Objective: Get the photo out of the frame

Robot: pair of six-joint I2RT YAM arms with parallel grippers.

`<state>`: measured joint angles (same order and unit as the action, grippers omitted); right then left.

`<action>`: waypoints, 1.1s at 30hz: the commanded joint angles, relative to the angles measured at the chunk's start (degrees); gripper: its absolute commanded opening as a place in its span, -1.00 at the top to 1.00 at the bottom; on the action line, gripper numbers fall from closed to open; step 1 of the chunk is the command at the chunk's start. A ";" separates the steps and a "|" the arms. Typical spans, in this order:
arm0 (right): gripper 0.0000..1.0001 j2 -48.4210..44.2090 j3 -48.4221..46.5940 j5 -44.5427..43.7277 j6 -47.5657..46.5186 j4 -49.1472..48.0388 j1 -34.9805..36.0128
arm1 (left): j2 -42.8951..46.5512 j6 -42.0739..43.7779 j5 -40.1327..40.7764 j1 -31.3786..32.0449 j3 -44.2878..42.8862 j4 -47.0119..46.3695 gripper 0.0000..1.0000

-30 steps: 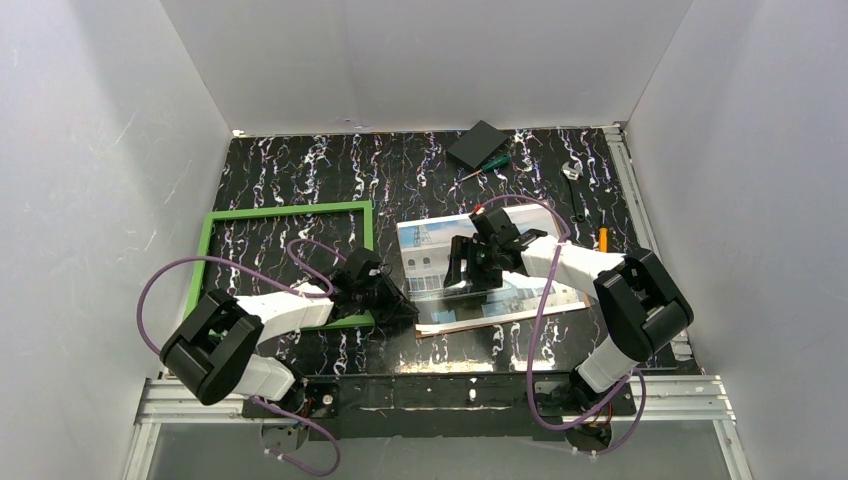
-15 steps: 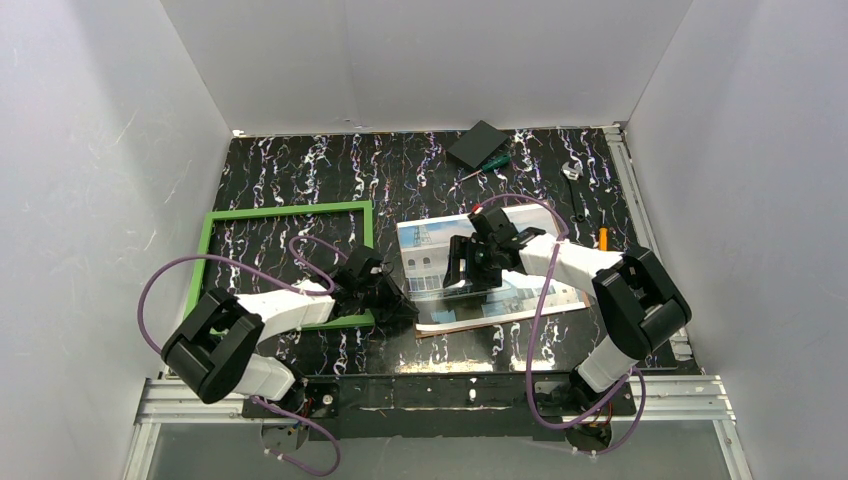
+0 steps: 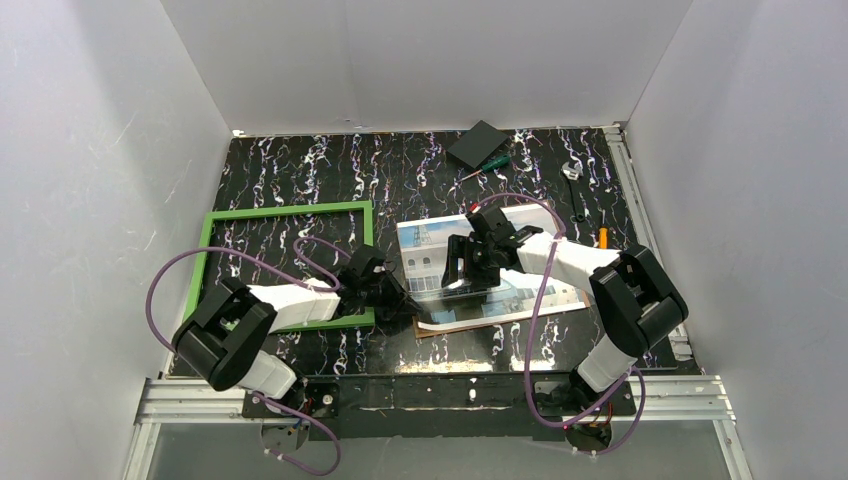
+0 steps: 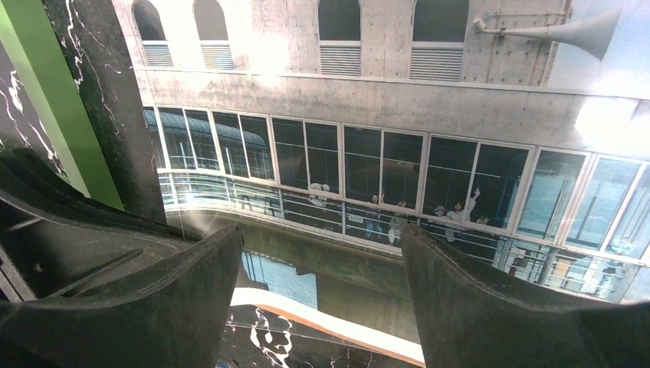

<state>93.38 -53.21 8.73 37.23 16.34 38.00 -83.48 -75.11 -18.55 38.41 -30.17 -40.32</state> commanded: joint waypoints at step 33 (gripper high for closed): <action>-0.81 -16.93 7.05 -31.05 -20.20 -2.97 31.64 | 5.61 3.83 -7.89 -4.31 -13.85 34.34 1.00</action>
<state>75.13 -44.36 -20.69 19.70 17.17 68.77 -79.61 -71.79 -23.40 34.33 -43.48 -11.51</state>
